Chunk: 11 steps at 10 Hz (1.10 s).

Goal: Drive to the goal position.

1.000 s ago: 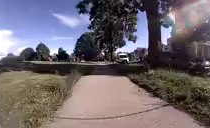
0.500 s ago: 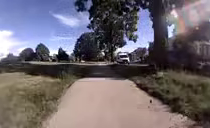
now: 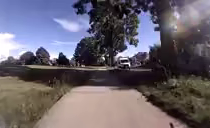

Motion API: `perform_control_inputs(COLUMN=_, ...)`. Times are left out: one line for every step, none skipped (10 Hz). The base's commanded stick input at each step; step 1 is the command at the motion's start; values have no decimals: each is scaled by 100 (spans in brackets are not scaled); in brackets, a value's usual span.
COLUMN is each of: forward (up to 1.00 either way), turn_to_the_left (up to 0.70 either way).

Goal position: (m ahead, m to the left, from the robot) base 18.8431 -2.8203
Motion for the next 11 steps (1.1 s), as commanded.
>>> perform_control_inputs(forward=100, turn_to_the_left=0)
perform_control_inputs(forward=100, turn_to_the_left=0)
perform_control_inputs(forward=100, turn_to_the_left=0)
perform_control_inputs(forward=100, turn_to_the_left=0)
perform_control_inputs(forward=100, turn_to_the_left=0)
perform_control_inputs(forward=100, turn_to_the_left=0)
perform_control_inputs(forward=100, turn_to_the_left=0)
perform_control_inputs(forward=100, turn_to_the_left=0)
perform_control_inputs(forward=100, turn_to_the_left=0)
perform_control_inputs(forward=100, turn_to_the_left=0)
perform_control_inputs(forward=100, turn_to_the_left=5)
